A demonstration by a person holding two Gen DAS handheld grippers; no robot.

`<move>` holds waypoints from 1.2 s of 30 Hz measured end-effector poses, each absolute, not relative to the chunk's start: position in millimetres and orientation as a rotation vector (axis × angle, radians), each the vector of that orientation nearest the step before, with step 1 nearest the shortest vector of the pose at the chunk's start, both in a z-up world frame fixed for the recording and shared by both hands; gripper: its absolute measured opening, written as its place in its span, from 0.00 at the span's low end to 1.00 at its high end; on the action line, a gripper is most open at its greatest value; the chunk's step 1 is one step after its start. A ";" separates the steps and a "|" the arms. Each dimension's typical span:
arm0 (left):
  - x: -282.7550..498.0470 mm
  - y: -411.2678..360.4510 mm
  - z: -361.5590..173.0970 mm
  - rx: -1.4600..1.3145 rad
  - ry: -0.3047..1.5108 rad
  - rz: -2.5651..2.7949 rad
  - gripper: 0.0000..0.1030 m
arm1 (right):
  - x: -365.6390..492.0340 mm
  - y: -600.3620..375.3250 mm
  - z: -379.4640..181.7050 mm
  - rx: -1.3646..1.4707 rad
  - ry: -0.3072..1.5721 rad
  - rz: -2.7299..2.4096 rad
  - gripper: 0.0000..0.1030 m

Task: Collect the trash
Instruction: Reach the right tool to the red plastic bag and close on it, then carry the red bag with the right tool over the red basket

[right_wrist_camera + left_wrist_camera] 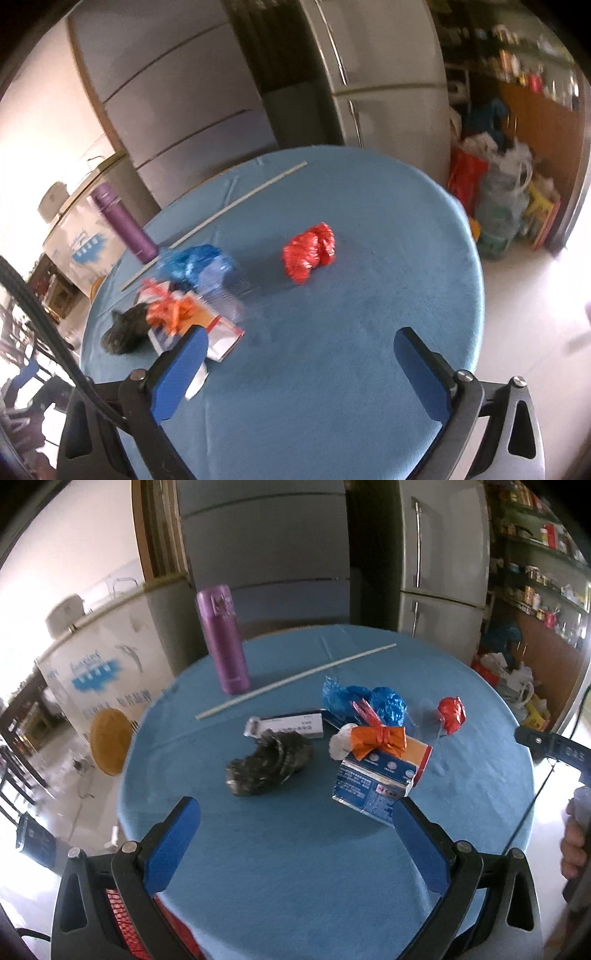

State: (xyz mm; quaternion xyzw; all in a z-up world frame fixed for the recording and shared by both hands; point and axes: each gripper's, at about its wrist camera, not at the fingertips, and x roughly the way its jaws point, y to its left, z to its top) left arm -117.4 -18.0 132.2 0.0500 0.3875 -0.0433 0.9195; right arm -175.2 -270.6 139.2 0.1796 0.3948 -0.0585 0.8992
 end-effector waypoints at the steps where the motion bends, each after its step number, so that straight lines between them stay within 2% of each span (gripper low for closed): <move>1: -110.7 -17.9 128.9 0.086 0.810 -0.093 1.00 | -163.2 -278.2 132.4 0.397 0.830 -0.112 0.95; 10: -58.5 -35.4 93.8 -0.015 0.932 -0.194 1.00 | -85.2 -327.5 83.8 0.650 0.901 -0.107 0.80; 22: 1.7 -68.9 76.1 0.009 0.967 -0.204 1.00 | -39.5 -332.4 55.7 0.736 0.950 -0.111 0.80; 25: 14.0 -72.0 72.0 0.007 0.976 -0.211 1.00 | -30.5 -327.3 50.4 0.711 0.981 -0.134 0.71; 27: 16.9 -75.4 71.2 0.002 0.964 -0.230 0.99 | -25.3 -323.6 46.5 0.709 0.990 -0.130 0.69; 29: 17.7 -78.6 68.8 0.009 0.964 -0.254 0.92 | -22.5 -317.4 47.7 0.681 0.988 -0.127 0.55; 31: 18.8 -82.3 64.2 0.007 0.977 -0.292 0.76 | -20.4 -311.6 44.4 0.687 1.008 -0.097 0.45; 33: 18.3 -83.5 62.0 -0.011 0.985 -0.333 0.67 | -21.2 -308.0 42.4 0.676 1.007 -0.098 0.42; 35: 17.3 -85.1 60.4 -0.005 0.995 -0.348 0.51 | -24.2 -305.4 42.8 0.664 0.998 -0.097 0.42; 36: 17.6 -86.2 57.8 0.008 1.008 -0.352 0.35 | -26.5 -304.7 42.9 0.665 0.990 -0.095 0.42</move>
